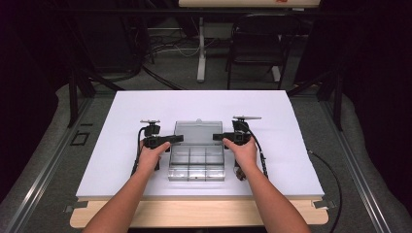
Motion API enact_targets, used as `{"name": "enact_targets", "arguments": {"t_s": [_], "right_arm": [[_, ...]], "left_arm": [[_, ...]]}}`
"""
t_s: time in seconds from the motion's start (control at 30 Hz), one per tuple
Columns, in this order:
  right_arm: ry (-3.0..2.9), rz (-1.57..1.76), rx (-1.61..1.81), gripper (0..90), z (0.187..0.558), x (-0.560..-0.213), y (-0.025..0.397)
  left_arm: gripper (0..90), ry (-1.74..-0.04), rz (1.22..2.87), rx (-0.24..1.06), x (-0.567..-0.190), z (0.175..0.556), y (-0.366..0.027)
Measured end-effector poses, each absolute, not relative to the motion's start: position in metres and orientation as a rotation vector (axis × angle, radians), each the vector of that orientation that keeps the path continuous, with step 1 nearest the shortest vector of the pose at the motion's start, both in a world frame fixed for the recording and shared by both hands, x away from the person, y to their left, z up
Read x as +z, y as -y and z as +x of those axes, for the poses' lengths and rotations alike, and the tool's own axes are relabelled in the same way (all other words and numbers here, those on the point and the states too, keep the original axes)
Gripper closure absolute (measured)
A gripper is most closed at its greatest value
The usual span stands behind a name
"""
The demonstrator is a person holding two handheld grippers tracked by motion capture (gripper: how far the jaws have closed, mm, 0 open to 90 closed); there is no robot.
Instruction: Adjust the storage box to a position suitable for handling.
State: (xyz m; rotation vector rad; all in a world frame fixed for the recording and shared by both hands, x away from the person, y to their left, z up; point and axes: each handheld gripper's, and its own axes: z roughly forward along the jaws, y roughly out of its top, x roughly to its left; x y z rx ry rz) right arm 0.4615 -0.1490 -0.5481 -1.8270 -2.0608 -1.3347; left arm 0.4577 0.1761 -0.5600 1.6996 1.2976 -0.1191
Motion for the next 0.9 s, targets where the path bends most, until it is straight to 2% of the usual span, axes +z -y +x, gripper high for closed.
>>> {"name": "enact_targets", "arguments": {"t_s": [0.9], "right_arm": [[2.035,-1.854,-1.300,51.6,0.4626,-0.5496,0.1488]], "left_arm": [[46.7,-1.327,1.689,-0.157,-0.5626,0.4593,-0.1775]]}}
